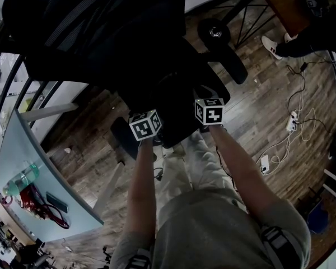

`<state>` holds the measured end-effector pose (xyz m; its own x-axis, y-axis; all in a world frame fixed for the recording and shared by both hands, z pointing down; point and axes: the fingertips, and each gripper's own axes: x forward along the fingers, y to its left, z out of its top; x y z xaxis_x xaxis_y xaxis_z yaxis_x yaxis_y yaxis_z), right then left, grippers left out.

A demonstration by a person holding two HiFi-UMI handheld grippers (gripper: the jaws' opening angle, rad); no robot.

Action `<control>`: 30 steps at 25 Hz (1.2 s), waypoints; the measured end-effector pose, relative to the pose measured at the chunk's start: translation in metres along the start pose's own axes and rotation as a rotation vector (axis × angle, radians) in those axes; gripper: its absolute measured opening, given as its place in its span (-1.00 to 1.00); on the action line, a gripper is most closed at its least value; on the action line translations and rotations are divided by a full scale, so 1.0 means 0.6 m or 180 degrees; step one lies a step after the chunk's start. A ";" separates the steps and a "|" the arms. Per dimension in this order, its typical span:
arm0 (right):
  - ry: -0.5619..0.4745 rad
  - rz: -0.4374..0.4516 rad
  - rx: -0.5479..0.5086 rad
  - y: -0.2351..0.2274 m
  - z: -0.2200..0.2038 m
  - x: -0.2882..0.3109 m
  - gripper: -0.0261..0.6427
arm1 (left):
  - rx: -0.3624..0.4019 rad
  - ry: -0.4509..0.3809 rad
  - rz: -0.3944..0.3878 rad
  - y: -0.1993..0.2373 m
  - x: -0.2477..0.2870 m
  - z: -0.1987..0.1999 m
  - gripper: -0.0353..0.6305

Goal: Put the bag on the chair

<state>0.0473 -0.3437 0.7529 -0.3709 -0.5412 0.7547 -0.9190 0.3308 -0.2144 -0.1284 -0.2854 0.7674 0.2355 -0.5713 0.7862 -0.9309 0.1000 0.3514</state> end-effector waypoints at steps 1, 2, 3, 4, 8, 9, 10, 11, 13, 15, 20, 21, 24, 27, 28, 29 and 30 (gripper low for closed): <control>0.0008 -0.0007 0.0006 -0.001 0.000 -0.001 -0.70 | 0.0000 -0.0009 0.0010 -0.002 -0.003 0.005 -0.72; 0.0010 -0.0015 0.0011 -0.001 0.001 -0.003 -0.66 | 0.0000 -0.0019 0.0015 -0.003 -0.006 0.008 -0.71; 0.0006 -0.0026 0.0017 -0.002 0.002 -0.005 -0.60 | 0.0003 -0.0022 0.0015 -0.004 -0.006 0.008 -0.69; -0.0007 -0.0039 0.0026 -0.003 0.004 -0.008 -0.56 | 0.0004 -0.0020 0.0008 -0.004 -0.006 0.006 -0.66; -0.0132 -0.0082 0.0075 -0.008 0.016 -0.023 -0.39 | -0.0033 -0.0115 -0.0091 -0.012 -0.023 0.015 -0.46; -0.0159 -0.0097 0.0077 -0.008 0.019 -0.026 -0.36 | -0.0036 -0.0152 -0.0126 -0.015 -0.028 0.019 -0.41; -0.0183 -0.0117 0.0070 -0.009 0.022 -0.030 -0.34 | -0.0034 -0.0180 -0.0155 -0.017 -0.032 0.021 -0.36; -0.0201 -0.0138 0.0057 -0.010 0.023 -0.034 -0.33 | -0.0033 -0.0200 -0.0179 -0.020 -0.035 0.021 -0.32; -0.0219 -0.0164 0.0038 -0.008 0.025 -0.041 -0.33 | -0.0035 -0.0225 -0.0205 -0.022 -0.042 0.021 -0.30; -0.0245 -0.0179 0.0034 -0.004 0.028 -0.048 -0.33 | -0.0051 -0.0229 -0.0246 -0.024 -0.046 0.017 -0.29; -0.0351 -0.0199 0.0027 0.008 0.041 -0.079 -0.33 | -0.0056 -0.0260 -0.0350 -0.037 -0.065 0.015 -0.29; -0.0375 -0.0197 0.0026 0.013 0.043 -0.087 -0.33 | -0.0046 -0.0272 -0.0352 -0.038 -0.072 0.016 -0.29; -0.0453 -0.0166 0.0033 0.027 0.049 -0.114 -0.33 | -0.0044 -0.0314 -0.0361 -0.045 -0.095 0.017 -0.29; -0.0562 -0.0127 0.0035 0.044 0.058 -0.144 -0.33 | -0.0044 -0.0383 -0.0392 -0.054 -0.119 0.022 -0.32; -0.0598 -0.0117 0.0038 0.050 0.061 -0.154 -0.33 | -0.0039 -0.0410 -0.0404 -0.057 -0.128 0.025 -0.34; -0.0628 -0.0107 0.0043 0.055 0.063 -0.164 -0.33 | -0.0031 -0.0436 -0.0416 -0.061 -0.138 0.028 -0.35; -0.0654 -0.0095 0.0047 0.060 0.065 -0.175 -0.33 | -0.0020 -0.0465 -0.0424 -0.065 -0.147 0.031 -0.36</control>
<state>0.0477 -0.3053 0.6418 -0.3616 -0.6975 0.6187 -0.9313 0.3018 -0.2040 -0.1179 -0.2540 0.6748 0.3130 -0.6919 0.6506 -0.8923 0.0205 0.4510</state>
